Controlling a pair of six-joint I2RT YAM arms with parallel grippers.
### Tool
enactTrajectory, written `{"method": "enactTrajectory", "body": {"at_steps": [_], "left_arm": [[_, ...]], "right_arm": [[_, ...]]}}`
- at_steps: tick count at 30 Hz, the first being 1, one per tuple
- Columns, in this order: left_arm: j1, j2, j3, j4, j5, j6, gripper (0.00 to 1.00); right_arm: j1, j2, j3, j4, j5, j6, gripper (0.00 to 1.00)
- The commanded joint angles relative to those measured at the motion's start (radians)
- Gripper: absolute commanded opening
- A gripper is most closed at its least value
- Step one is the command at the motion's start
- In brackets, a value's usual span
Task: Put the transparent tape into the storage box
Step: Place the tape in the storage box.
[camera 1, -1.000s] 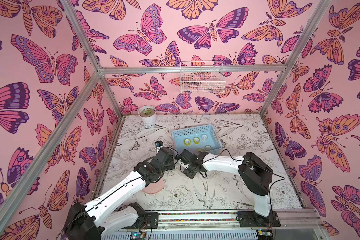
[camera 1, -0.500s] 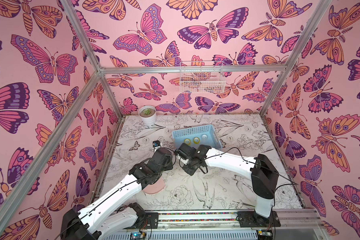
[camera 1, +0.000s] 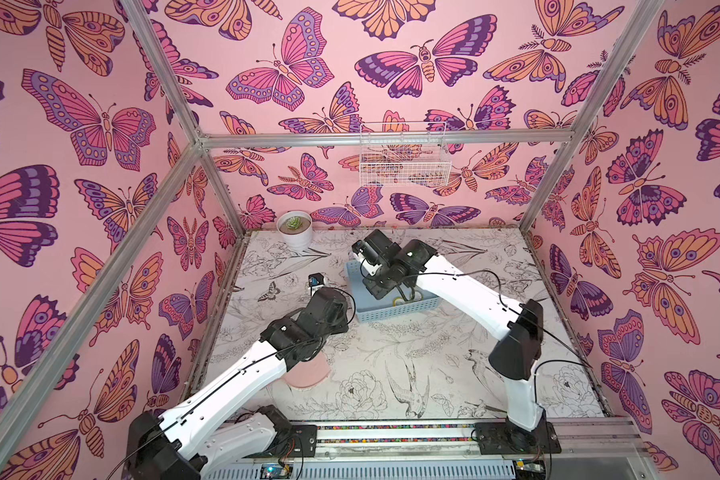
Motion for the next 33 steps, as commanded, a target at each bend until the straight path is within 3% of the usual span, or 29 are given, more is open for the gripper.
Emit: {"method": "enactTrajectory", "body": {"at_steps": [1,8,19,33], "left_arm": [[0.01,0.021,0.024,-0.01,-0.003,0.024,0.44],[0.021,0.033,0.027,-0.009,0.002,0.023,0.44],[0.043,0.065,0.049,-0.009,0.02,0.031,0.44],[0.045,0.091,0.062,-0.007,0.031,0.039,0.44]], "right_arm": [[-0.013,0.096,0.068,-0.059,-0.05,0.002,0.0],[-0.047,0.239,0.137,-0.067,-0.102,0.018,0.0],[-0.077,0.283,0.03,0.033,-0.186,0.046,0.0],[-0.078,0.326,-0.023,0.085,-0.196,0.064,0.0]]}}
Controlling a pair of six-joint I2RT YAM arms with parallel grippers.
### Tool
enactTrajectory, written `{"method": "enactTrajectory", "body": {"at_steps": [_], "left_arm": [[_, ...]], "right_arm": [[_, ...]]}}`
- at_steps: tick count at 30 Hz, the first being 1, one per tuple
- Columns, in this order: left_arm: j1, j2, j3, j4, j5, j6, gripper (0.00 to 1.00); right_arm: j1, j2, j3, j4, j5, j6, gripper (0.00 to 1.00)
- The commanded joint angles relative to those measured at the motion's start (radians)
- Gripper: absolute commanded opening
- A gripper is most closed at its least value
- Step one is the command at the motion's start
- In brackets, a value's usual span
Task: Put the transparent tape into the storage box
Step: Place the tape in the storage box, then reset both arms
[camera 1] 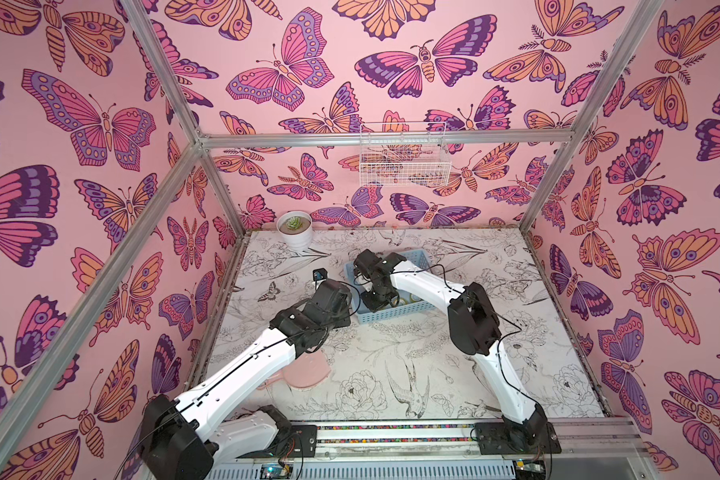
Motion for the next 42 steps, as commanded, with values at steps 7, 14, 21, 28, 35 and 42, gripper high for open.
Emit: {"method": "enactTrajectory", "body": {"at_steps": [7,14,21,28,35,42], "left_arm": [[0.008,-0.002,0.007,-0.008,0.011,0.015,0.45],[0.01,0.002,0.007,-0.004,0.013,0.015,0.45],[0.01,0.007,0.012,-0.002,0.013,0.018,0.45],[0.01,0.011,0.013,0.0,0.014,0.018,0.45],[0.009,0.005,0.016,0.0,0.007,0.023,0.45],[0.011,-0.009,0.028,-0.002,-0.008,0.039,0.49]], "right_arm": [[0.002,0.012,-0.005,-0.001,-0.007,0.02,0.04],[0.002,0.009,0.022,-0.016,0.001,0.019,0.17],[0.002,0.014,0.072,-0.038,0.008,0.011,0.25],[0.002,0.014,0.124,-0.063,0.014,0.006,0.27],[-0.001,-0.013,0.144,-0.075,0.034,0.009,0.28],[-0.032,-0.141,0.112,-0.06,0.074,0.027,0.42]]}}
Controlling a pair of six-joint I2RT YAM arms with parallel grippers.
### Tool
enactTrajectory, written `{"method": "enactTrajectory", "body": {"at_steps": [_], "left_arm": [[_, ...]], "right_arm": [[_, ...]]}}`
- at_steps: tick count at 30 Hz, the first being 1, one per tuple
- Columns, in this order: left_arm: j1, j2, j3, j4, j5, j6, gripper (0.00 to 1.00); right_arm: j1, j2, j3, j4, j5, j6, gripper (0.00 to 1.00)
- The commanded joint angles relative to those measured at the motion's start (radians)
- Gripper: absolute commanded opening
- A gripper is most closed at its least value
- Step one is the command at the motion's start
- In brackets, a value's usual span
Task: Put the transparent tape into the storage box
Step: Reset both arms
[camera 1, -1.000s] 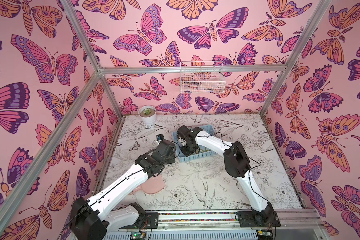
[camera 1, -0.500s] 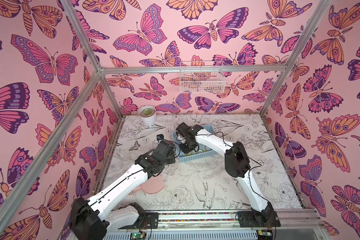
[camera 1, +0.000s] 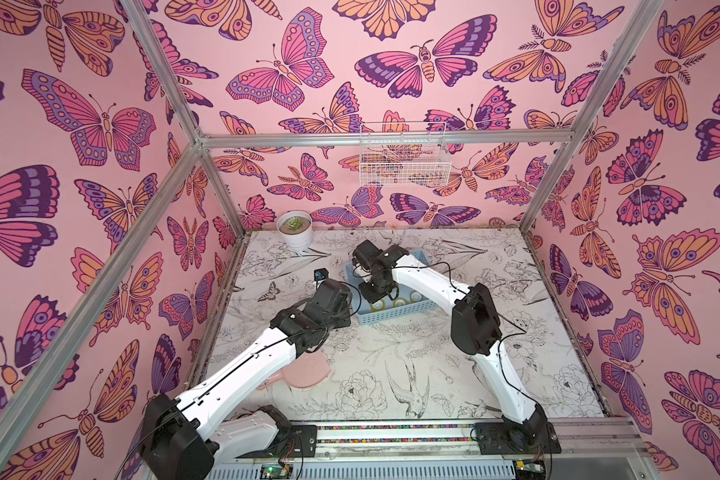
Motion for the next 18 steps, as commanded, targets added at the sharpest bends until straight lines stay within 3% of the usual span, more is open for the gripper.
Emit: {"method": "enactTrajectory", "body": {"at_steps": [1,9,11,12,18], "left_arm": [[0.01,-0.016,0.029,-0.004,-0.021,0.028,0.51],[0.021,-0.034,0.057,-0.018,-0.075,0.073,0.65],[0.027,-0.035,0.063,-0.021,-0.087,0.083,0.68],[0.029,-0.035,0.065,-0.023,-0.094,0.087,0.7],[0.041,-0.034,0.074,-0.027,-0.157,0.113,0.83]], "right_arm": [[-0.026,-0.139,-0.017,-0.009,0.051,0.021,0.48],[-0.065,-0.365,-0.193,0.044,0.118,0.056,0.86],[-0.078,-0.42,-0.245,0.056,0.136,0.069,0.9],[-0.085,-0.452,-0.276,0.068,0.148,0.077,1.0],[-0.129,-0.626,-0.472,0.144,0.247,0.132,0.99]]}}
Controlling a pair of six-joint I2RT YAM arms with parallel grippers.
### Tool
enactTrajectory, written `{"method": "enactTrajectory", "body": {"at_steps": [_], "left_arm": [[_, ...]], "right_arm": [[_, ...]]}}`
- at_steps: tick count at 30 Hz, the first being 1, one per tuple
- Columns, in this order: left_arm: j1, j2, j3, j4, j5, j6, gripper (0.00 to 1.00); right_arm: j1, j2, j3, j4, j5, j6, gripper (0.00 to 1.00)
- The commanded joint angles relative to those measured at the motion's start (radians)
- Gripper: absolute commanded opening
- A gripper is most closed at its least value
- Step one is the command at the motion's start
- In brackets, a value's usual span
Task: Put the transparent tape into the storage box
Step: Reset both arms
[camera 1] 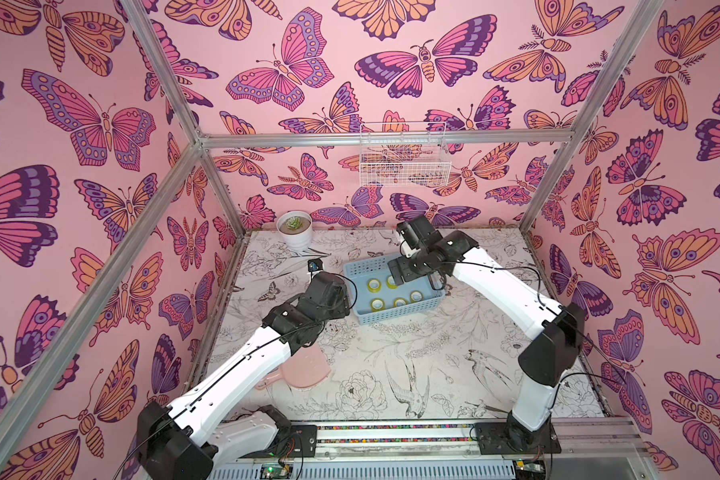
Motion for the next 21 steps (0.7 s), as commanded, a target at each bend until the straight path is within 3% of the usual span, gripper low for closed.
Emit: {"method": "enactTrajectory", "body": {"at_steps": [1,3,10,12,17,21], "left_arm": [[0.011,-0.014,0.016,-0.025,-0.077,0.032,0.87],[0.018,-0.016,0.014,-0.025,-0.106,0.041,0.99],[0.055,-0.026,-0.006,-0.015,-0.274,0.076,1.0],[0.065,-0.034,-0.025,0.005,-0.325,0.101,1.0],[0.116,-0.087,-0.12,0.144,-0.363,0.19,1.0],[0.208,-0.115,-0.185,0.221,-0.343,0.215,1.0]], "right_arm": [[-0.033,-0.088,-0.094,0.051,0.097,0.059,0.99],[-0.055,-0.14,-0.154,0.066,0.125,0.072,0.99],[-0.128,-0.34,-0.379,0.149,0.25,0.101,0.99],[-0.164,-0.422,-0.481,0.223,0.237,0.099,0.99],[-0.223,-0.591,-0.72,0.434,0.249,0.034,0.99],[-0.272,-0.692,-0.852,0.556,0.241,0.004,0.99]]}}
